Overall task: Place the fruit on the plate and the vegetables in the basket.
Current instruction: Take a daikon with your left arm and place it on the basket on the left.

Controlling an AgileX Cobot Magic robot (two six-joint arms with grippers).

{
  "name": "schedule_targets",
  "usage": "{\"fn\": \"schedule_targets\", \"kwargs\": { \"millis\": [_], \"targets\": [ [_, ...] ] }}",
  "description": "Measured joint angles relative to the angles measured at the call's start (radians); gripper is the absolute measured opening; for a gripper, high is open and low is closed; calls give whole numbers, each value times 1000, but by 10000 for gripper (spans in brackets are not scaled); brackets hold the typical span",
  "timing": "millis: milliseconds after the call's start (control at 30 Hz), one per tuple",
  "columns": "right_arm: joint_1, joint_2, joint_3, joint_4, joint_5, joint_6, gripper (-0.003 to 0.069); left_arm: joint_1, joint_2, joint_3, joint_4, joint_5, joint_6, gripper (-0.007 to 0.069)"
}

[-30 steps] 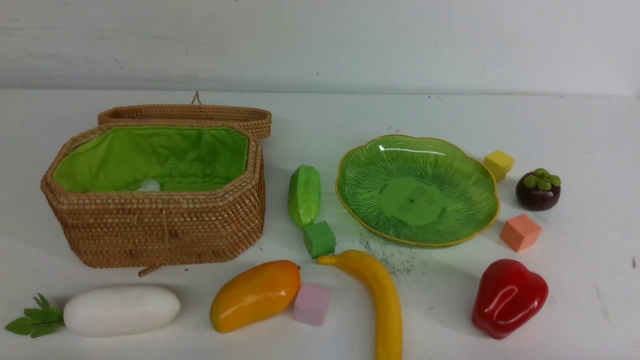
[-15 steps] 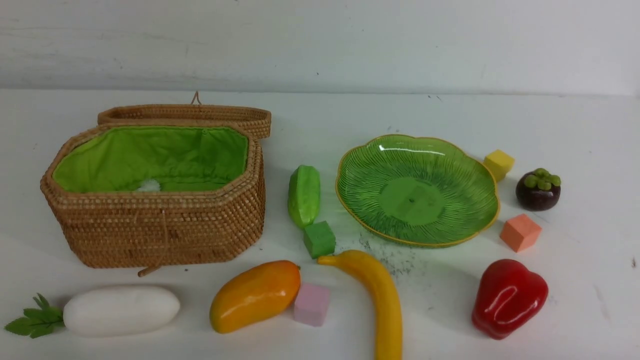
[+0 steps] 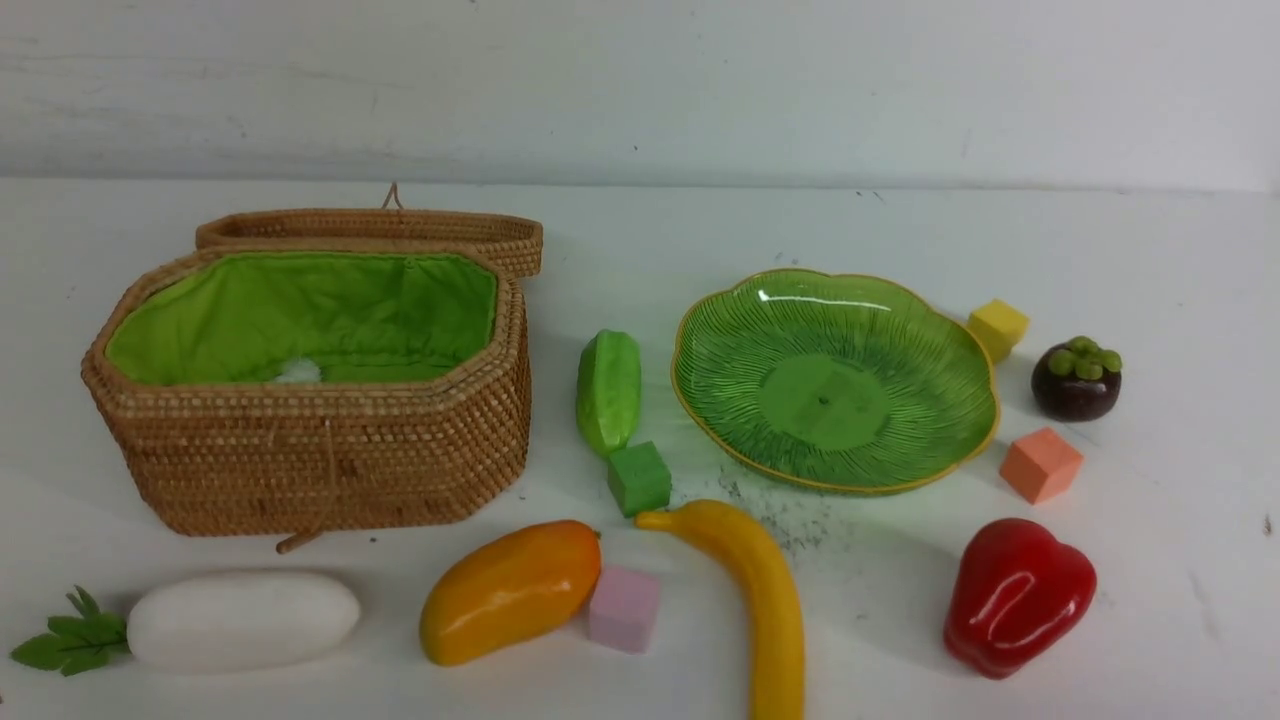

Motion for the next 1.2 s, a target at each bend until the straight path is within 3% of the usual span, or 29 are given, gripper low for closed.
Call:
{"fn": "schedule_targets", "kwargs": {
  "millis": [167,233,300,367,400,467,567,667,700,767,867,1200],
  "targets": [
    [3,0,-16,-2,17,197,226,0,93,-42,-6,0,68,-13],
    [41,27,-116,-42,207,327,178,0,157,-76,-10,15,115,-13],
    [96,66,-205,-69,313,339,144,0,205,-107,-10,47,161,-13],
    [164,109,-293,-69,449,309,115,0,252,-138,-10,87,206,-13],
    [272,169,-417,-30,602,217,89,-2,314,-175,-10,144,257,-13],
    [377,225,-532,40,791,113,69,-14,366,-217,-7,192,303,-13],
    [570,322,-735,175,1070,-45,57,-78,448,-294,15,282,359,-13],
    [736,383,-896,298,1226,-119,57,-165,523,-372,75,390,380,-13],
    [746,385,-904,298,1226,-119,57,-171,528,-376,81,390,380,-13],
    [858,396,-990,369,1257,-149,57,-238,594,-422,147,444,405,-13],
    [920,396,-1034,379,1257,-172,57,-260,656,-442,173,446,454,-13],
    [939,396,-1038,212,1268,-176,57,-257,906,-506,170,412,644,-13]
  ]
}}
